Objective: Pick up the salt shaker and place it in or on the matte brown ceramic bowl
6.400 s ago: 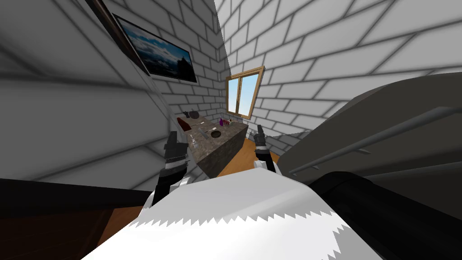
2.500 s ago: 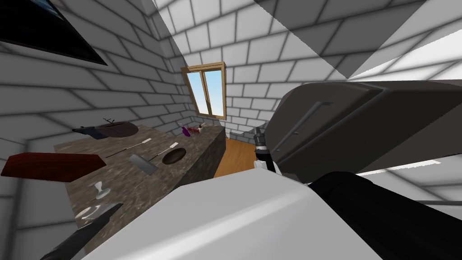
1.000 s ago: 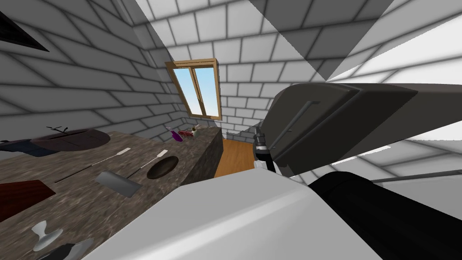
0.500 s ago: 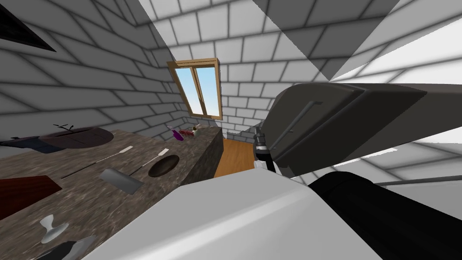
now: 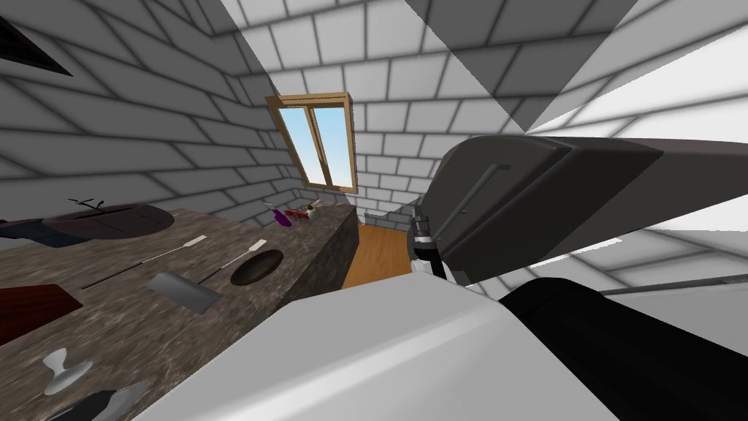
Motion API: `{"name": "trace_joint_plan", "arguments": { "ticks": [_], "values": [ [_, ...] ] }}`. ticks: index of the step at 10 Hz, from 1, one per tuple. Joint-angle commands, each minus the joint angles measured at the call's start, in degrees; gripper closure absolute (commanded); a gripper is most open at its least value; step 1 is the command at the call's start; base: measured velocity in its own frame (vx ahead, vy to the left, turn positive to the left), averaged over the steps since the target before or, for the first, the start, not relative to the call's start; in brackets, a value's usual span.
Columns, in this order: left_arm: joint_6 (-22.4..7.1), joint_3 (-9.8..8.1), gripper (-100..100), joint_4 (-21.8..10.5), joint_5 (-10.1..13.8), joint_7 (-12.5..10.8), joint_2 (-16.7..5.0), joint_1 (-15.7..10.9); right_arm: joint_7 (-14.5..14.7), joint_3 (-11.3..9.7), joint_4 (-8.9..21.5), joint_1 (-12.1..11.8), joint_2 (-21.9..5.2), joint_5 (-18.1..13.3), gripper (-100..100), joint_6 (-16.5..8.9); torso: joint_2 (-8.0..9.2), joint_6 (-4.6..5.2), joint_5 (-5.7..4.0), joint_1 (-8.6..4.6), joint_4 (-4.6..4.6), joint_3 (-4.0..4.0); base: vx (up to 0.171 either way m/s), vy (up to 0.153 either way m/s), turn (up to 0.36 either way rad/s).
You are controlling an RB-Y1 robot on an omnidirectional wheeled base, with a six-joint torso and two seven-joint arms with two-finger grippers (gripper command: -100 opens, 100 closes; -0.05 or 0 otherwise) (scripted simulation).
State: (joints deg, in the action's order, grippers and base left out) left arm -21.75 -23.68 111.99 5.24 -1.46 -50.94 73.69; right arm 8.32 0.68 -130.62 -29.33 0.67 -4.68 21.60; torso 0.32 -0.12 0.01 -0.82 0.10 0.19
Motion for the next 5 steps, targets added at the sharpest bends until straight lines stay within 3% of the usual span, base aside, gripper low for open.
{"name": "trace_joint_plan", "arguments": {
  "ticks": [1,5],
  "values": [
    [0.6,-0.36,100,-2.0,0.8,-1.1,0.8,-1.6,0.0,0.0,0.0,0.0,0.0,0.0,0,0.0,0.00,0.00,0.00,0.00,0.00,0.00,-0.038,-0.207,-0.042],
    [1.6,-2.14,100,-6.7,2.7,-3.7,2.3,-6.0,0.0,0.0,0.0,0.0,0.0,0.0,0,0.0,-0.22,0.02,0.05,-0.07,0.02,-0.09,0.001,-0.196,-0.065]
  ]
}}
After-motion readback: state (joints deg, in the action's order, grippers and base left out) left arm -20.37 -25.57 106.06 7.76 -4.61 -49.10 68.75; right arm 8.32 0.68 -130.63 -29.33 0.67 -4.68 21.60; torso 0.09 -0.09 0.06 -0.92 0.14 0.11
